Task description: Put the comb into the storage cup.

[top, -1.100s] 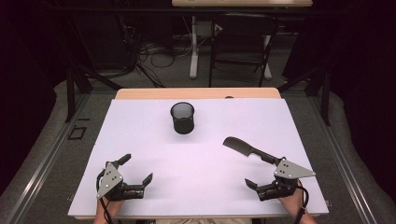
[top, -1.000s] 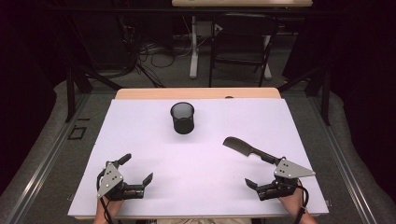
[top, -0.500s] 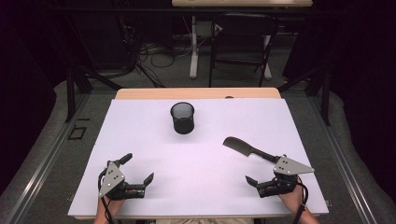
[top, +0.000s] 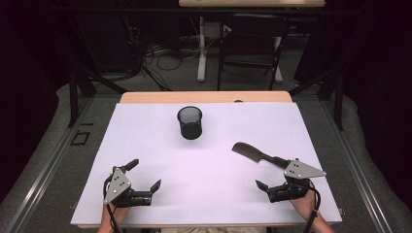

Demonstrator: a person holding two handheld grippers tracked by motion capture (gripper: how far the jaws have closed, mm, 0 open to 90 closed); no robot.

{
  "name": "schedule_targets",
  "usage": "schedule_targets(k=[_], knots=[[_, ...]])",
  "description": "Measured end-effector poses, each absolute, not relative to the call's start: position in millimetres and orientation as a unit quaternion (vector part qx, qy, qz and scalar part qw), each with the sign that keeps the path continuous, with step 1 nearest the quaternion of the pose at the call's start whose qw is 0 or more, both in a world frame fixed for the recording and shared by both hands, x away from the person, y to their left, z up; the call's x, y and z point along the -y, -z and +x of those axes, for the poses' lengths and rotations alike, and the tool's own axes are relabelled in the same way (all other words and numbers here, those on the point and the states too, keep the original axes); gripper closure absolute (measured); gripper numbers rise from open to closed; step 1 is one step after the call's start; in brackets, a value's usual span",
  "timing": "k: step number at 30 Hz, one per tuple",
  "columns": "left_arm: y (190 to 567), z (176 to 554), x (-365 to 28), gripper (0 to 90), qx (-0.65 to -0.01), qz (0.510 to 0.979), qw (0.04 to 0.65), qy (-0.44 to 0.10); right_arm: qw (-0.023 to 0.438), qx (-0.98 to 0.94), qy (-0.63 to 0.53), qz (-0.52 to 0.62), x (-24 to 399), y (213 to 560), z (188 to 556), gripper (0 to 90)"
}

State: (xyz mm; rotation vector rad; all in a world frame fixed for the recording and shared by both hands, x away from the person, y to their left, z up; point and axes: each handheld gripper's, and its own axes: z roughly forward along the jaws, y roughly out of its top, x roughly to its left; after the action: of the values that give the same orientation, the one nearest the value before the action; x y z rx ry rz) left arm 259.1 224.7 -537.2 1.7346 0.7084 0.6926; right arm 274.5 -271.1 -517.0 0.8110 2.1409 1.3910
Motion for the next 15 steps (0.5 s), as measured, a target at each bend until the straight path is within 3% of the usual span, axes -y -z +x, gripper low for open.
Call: schedule_targets(k=[15], knots=[[537.0, 260.3, -225.4, 0.0, -0.298, 0.730, 0.542, -0.291, 0.219, -0.792, -0.475, 0.315, 265.5, 515.6, 281.0, 0.0]])
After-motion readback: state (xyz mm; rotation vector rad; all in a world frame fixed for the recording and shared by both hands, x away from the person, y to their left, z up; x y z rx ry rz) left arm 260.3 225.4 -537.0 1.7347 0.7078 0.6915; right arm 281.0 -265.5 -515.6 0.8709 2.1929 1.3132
